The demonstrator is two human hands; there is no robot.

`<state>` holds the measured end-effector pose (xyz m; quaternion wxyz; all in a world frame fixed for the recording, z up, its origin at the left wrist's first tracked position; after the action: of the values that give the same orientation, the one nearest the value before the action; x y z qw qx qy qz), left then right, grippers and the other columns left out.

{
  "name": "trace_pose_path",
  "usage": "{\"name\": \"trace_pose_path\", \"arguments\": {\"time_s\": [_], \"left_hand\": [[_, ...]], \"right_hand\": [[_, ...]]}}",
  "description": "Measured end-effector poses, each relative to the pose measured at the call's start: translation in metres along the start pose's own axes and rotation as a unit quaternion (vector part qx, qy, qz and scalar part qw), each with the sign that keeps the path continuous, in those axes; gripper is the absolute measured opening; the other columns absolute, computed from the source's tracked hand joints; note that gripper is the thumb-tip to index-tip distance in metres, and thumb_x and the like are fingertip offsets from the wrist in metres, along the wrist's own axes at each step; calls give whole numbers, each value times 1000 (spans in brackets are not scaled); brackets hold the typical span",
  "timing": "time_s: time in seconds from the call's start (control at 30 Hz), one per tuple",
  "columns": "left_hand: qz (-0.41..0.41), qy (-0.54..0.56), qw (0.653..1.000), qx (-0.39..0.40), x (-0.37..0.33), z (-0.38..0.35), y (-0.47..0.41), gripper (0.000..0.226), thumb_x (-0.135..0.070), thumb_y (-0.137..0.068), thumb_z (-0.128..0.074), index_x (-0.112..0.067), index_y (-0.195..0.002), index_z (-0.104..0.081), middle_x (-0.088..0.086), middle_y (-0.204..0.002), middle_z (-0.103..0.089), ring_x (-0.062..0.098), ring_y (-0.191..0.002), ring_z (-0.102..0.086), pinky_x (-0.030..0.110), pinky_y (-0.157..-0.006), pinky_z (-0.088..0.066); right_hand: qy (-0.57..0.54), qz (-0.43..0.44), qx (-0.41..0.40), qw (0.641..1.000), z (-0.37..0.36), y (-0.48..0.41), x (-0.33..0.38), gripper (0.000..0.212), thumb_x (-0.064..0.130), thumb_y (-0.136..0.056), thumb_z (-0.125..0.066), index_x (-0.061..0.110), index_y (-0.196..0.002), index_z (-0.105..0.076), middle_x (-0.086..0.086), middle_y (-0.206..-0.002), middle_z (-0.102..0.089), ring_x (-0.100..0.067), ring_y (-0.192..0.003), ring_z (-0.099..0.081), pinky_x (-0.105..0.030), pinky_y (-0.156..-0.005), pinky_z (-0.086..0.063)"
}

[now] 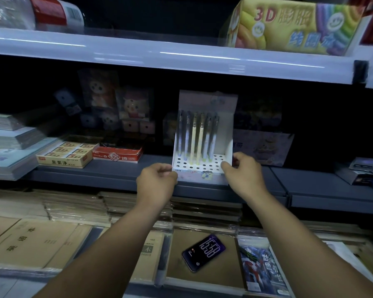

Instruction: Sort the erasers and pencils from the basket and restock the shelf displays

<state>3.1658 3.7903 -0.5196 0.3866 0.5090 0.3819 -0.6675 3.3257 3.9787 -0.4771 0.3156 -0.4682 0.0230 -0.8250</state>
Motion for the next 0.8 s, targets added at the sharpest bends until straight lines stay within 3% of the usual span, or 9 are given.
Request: {"name": "trace_pose_path", "arguments": {"time_s": [0.1,0.2,0.3,0.37,0.47,0.53,0.6,0.7,0.8], "left_hand": [[-12,-6,1000,-17,1,8,-1,28,-11,-89,-71,-11,-117,-73,-7,-92,-72,0,-84,-65,8,-67,-43],[-13,-14,999,-31,4,18,-10,35,-12,-92,-67,-10,-128,-69,-14,-95,-67,-3,-83,-60,2,-66,-40],[2,-8,999,-50,8,30,-25,38,-13,-94,-66,-10,-131,-66,-15,-91,-63,9,-97,-61,19,-84,-43],[5,-12,998,-59,10,35,-36,36,-13,-93,-66,-10,-129,-67,-16,-87,-63,12,-99,-63,21,-86,-43],[-8,-34,997,-65,13,37,-48,41,-13,-94,-64,-9,-135,-64,-15,-90,-66,-2,-83,-58,2,-75,-39],[-17,-39,997,-58,12,33,-51,45,-12,-95,-62,-8,-140,-60,-4,-113,-72,-3,-91,-56,-1,-77,-37],[-26,-38,997,-56,10,31,-52,48,-11,-96,-61,-7,-143,-56,6,-133,-67,0,-105,-56,-2,-80,-31],[-38,-31,996,-72,11,30,-55,46,-11,-98,-58,-5,-143,-56,9,-134,-66,8,-118,-61,-13,-71,-26],[-51,-41,995,-82,11,28,-58,43,-11,-98,-57,-5,-141,-58,8,-122,-72,3,-101,-62,-14,-64,-25]], "right_hand": [[-56,-8,27,998,-18,-4,3,11,20,-89,-68,20,-100,-69,8,-87,-72,-15,-87,-68,-20,-66,-47],[-81,6,89,993,-49,-9,12,36,20,-83,-79,21,-116,-66,12,-102,-72,-6,-95,-68,-19,-79,-51],[-76,22,92,993,-73,-17,20,49,12,-78,-83,18,-121,-61,8,-108,-70,-13,-99,-68,-30,-88,-54],[-50,25,68,996,-83,-23,25,41,12,-80,-80,14,-115,-60,2,-105,-70,-18,-96,-67,-28,-79,-51],[-21,32,43,998,-98,-33,29,35,16,-83,-78,10,-112,-60,-6,-106,-71,-23,-95,-66,-25,-72,-44],[-11,37,36,999,-108,-38,30,35,17,-85,-77,8,-116,-60,-9,-109,-70,-25,-97,-65,-25,-75,-45],[7,37,27,999,-115,-44,30,35,19,-87,-76,6,-117,-61,-12,-112,-69,-28,-100,-65,-27,-78,-47],[25,31,18,999,-121,-52,29,35,21,-87,-76,3,-112,-61,-14,-111,-68,-30,-100,-65,-32,-80,-51],[36,33,7,999,-124,-53,31,37,24,-85,-78,2,-109,-62,-15,-110,-68,-33,-101,-65,-39,-84,-55]]}}
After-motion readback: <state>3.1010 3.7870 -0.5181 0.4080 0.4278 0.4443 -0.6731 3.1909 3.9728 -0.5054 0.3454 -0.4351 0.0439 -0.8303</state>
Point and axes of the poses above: each hand's wrist, its own y-axis away from the middle knuckle, its own z-axis out of the back of the hand, x = y × z, the point moved 8 cm from there along -y, towards the middle knuckle
